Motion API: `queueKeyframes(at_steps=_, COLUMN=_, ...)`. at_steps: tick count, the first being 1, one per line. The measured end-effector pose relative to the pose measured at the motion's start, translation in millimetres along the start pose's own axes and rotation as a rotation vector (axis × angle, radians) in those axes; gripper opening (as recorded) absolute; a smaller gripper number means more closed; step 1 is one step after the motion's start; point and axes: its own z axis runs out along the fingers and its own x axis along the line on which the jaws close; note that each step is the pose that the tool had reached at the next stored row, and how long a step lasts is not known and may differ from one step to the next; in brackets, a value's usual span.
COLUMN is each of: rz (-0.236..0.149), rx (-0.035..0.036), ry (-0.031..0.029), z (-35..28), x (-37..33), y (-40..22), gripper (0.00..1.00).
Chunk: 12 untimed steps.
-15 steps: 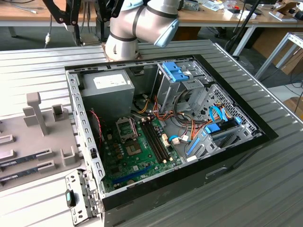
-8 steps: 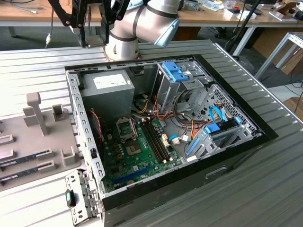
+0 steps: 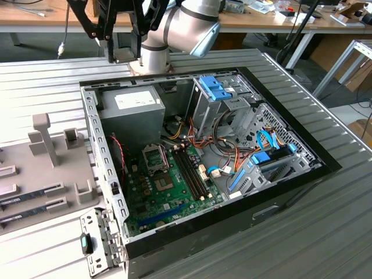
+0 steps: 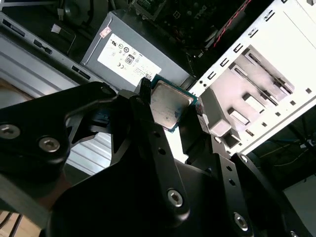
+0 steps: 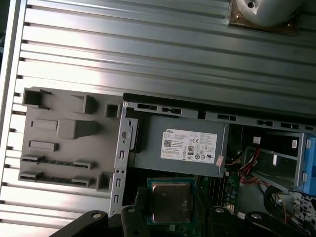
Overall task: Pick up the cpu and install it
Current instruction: 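Pick up the cpu and move it towards the insertion slot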
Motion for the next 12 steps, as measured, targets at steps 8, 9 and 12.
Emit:
queueKeyframes(at_steps=8, rz=0.005, rx=0.0002, ry=-0.0001, z=19.0, x=-6.9, y=-1.9, gripper=0.47)
queueKeyframes(at_steps=9, rz=0.005, rx=0.0002, ry=-0.0001, z=20.9, x=-7.8, y=-2.0, gripper=0.47)
queueKeyframes(at_steps=12, rz=0.006, rx=0.0003, ry=0.0000, z=24.8, x=-9.8, y=-2.4, gripper=0.47)
